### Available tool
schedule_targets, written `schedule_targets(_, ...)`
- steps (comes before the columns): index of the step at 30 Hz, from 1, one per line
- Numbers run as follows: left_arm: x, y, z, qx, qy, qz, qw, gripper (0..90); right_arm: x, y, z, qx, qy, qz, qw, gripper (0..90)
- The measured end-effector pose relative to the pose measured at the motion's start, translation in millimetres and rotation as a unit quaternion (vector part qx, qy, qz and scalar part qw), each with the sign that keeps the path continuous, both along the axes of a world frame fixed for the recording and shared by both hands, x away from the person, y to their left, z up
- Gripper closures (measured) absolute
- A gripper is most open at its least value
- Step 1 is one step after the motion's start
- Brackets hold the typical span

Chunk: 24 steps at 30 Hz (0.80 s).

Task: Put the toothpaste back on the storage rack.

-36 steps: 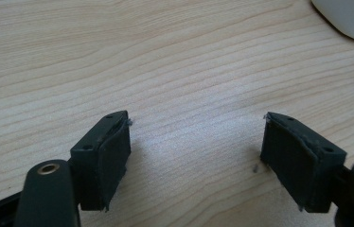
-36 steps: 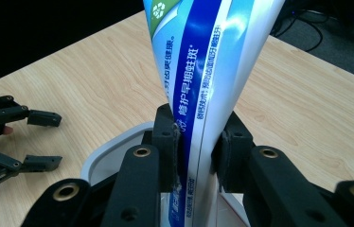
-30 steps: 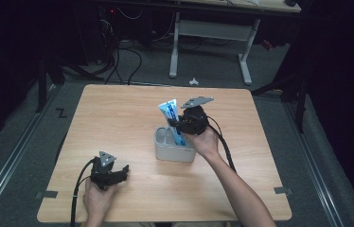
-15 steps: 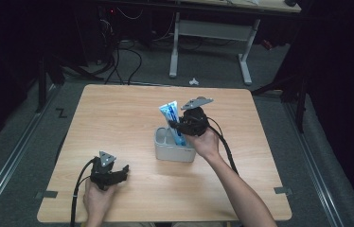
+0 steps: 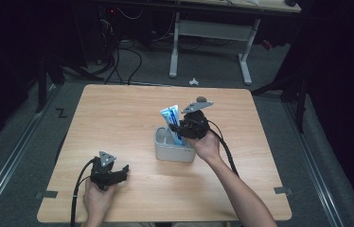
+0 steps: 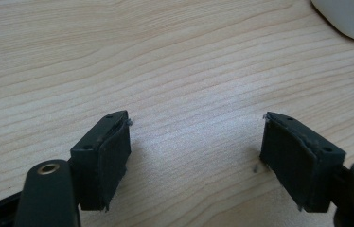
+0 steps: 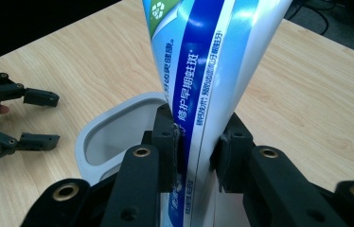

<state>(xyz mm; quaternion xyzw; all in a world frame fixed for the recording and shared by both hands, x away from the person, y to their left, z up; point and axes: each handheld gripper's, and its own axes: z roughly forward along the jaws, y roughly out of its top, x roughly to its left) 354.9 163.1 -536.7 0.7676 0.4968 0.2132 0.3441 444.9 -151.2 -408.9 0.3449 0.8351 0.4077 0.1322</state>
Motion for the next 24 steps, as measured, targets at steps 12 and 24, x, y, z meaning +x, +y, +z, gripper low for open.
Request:
schedule_targets(12, 0.0, 0.0, 0.0, 0.000, 0.000, 0.000, 1.0000, 25.4, -6.0, 4.3, -4.3, -0.019, 0.001, 0.011, 0.9998, 73.0)
schedule_targets(24, 0.0, 0.0, -0.1, -0.001, 0.000, 0.000, 1.0000, 25.4, -4.6, 6.8, -10.2, -0.026, 0.003, 0.011, 0.9996, 72.4)
